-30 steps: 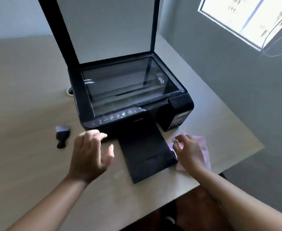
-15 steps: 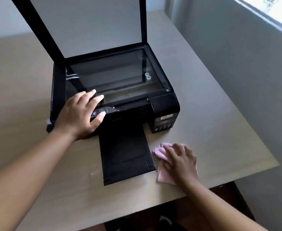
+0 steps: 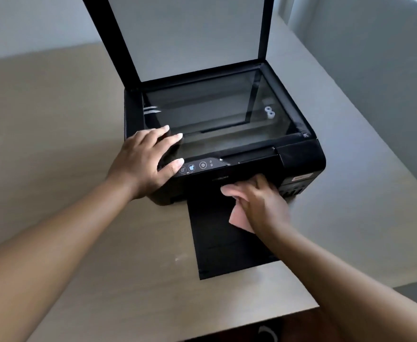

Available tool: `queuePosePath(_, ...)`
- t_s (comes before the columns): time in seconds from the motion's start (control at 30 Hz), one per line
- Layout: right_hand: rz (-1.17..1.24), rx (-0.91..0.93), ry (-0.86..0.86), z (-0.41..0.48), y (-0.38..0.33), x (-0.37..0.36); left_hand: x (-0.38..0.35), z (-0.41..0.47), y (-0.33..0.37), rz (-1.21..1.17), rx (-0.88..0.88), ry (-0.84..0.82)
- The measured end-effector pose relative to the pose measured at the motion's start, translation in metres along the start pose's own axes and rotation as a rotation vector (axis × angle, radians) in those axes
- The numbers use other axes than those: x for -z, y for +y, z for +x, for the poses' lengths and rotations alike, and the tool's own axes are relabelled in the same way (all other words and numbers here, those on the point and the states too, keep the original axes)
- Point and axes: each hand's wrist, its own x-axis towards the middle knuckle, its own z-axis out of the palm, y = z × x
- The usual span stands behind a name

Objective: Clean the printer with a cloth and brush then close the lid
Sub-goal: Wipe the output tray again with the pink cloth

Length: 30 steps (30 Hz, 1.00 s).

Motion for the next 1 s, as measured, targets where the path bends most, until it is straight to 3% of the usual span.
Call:
queuePosePath(0.03, -0.001, -0.028, -0.003, 0.001, -0.012, -0.011, -0.001, 0.000, -0.002, -0.002, 0.000, -0.001)
queuePosePath(0.1, -0.025, 0.145, 0.056, -0.012, -0.036, -0.028, -0.003, 0.000, -0.004, -0.007, 0.015, 0.009)
queuePosePath(0.17, -0.037, 0.368, -0.041, -0.037, -0.050, -0.035, -0.005, -0.001, -0.001, -0.014, 0.030, 0.017)
queuePosePath(0.23, -0.107, 0.438, -0.118, -0.049, -0.031, -0.033, -0.004, 0.000, -0.003, -0.029, 0.023, 0.020)
queuePosePath(0.3, -0.209, 0.207, -0.038, -0.049, 0.006, -0.030, -0.005, 0.001, -0.003, -0.039, 0.020, 0.014)
queuePosePath(0.37, -0.222, -0.195, 0.146, -0.041, 0.016, -0.033, -0.006, 0.001, -0.004, -0.043, 0.023, 0.021)
queuePosePath(0.43, -0.255, -0.335, 0.226, -0.025, -0.013, -0.048, -0.008, 0.000, -0.005, -0.051, 0.024, 0.029)
queuePosePath(0.5, -0.221, -0.226, 0.205, -0.015, -0.055, -0.062, -0.008, -0.001, -0.006, -0.043, 0.022, 0.024)
queuePosePath(0.57, -0.121, 0.023, 0.190, -0.017, -0.073, -0.066, -0.006, 0.001, -0.006, -0.041, 0.024, 0.019)
queuePosePath(0.67, -0.084, 0.364, 0.001, -0.044, -0.055, -0.044, -0.006, 0.001, -0.005, -0.042, 0.019, 0.019)
queuePosePath(0.7, -0.119, 0.398, -0.038, -0.054, -0.039, -0.039, -0.006, 0.001, -0.005, -0.043, 0.016, 0.021)
queuePosePath(0.8, -0.208, 0.084, 0.036, -0.058, -0.003, -0.030, -0.007, 0.001, -0.006, -0.049, 0.017, 0.031)
queuePosePath(0.9, -0.190, -0.277, 0.217, -0.029, -0.030, -0.044, -0.007, 0.002, -0.005, -0.060, 0.022, 0.029)
queuePosePath(0.93, -0.176, -0.283, 0.211, -0.021, -0.049, -0.048, -0.007, 0.002, -0.005, -0.058, 0.021, 0.032)
queuePosePath(1.0, -0.161, -0.067, 0.165, -0.021, -0.079, -0.056, -0.008, 0.001, -0.005, -0.056, 0.021, 0.037)
